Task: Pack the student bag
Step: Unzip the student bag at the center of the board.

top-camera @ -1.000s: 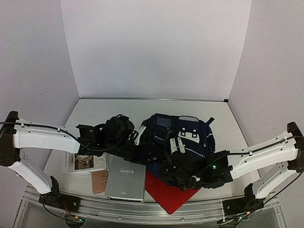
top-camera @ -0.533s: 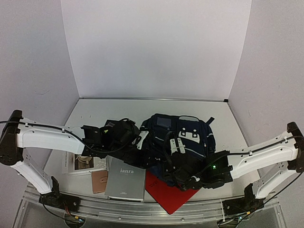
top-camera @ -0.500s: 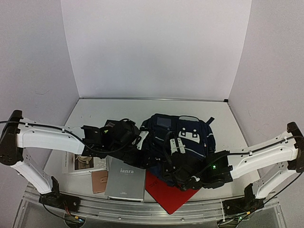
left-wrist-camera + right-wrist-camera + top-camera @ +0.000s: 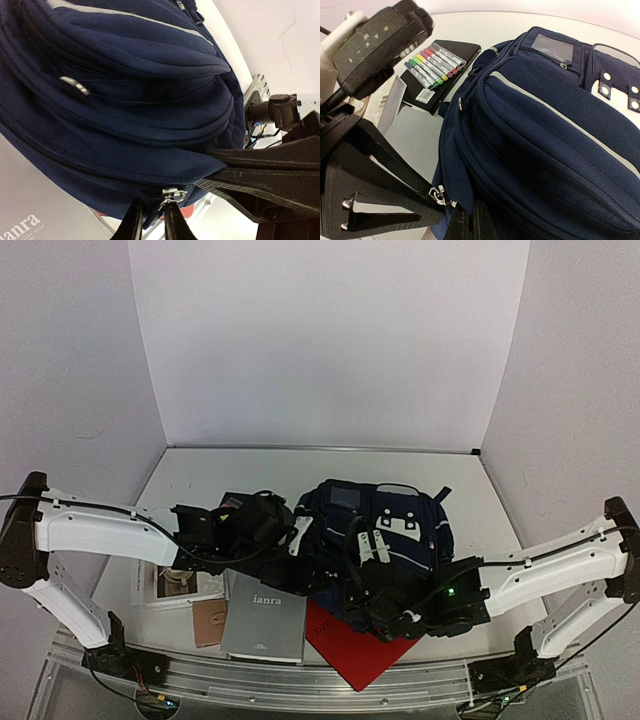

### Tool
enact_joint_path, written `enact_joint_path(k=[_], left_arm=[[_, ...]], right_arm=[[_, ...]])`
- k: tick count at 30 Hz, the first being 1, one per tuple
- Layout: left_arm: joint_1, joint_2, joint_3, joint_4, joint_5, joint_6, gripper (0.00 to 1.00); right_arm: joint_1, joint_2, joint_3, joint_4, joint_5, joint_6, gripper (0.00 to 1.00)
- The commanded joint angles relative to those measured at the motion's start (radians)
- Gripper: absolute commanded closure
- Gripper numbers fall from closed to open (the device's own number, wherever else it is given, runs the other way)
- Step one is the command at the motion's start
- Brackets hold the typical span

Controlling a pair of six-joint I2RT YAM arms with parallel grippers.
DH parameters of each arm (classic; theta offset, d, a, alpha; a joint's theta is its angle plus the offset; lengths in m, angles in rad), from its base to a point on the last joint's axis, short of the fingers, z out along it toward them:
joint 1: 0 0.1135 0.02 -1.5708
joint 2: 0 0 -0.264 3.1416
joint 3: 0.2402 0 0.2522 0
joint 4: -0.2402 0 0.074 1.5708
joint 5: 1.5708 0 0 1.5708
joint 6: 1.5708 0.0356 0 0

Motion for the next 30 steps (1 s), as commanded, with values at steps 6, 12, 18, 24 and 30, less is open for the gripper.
enact_joint_path(k=[6,12,18,24,30], left_arm=[[-0.004,-0.018,0.027,-0.074,-0.186,-0.065,1.0],[0.045,-0.027,0.015,-0.19,-0.255,-0.156,1.0],[0.126,-0.051,-0.025,-0.226,-0.246,-0.188,1.0],[0.212,-0.086,-0.057,-0.249,-0.231,-0.174,1.0],[0.276,-0.073,-0.041,-0.3,-0.239,-0.128,1.0]], right_arm=[[-0.008,-0.032,0.036,0.023,0.076,0.004,1.0],[-0.008,-0.041,0.032,-0.009,0.073,0.016,1.0],[-0.008,-0.047,0.036,-0.066,0.083,0.027,1.0],[-0.008,-0.059,0.036,-0.11,0.085,0.038,1.0],[-0.006,-0.06,0.042,-0.124,0.077,0.022,1.0]])
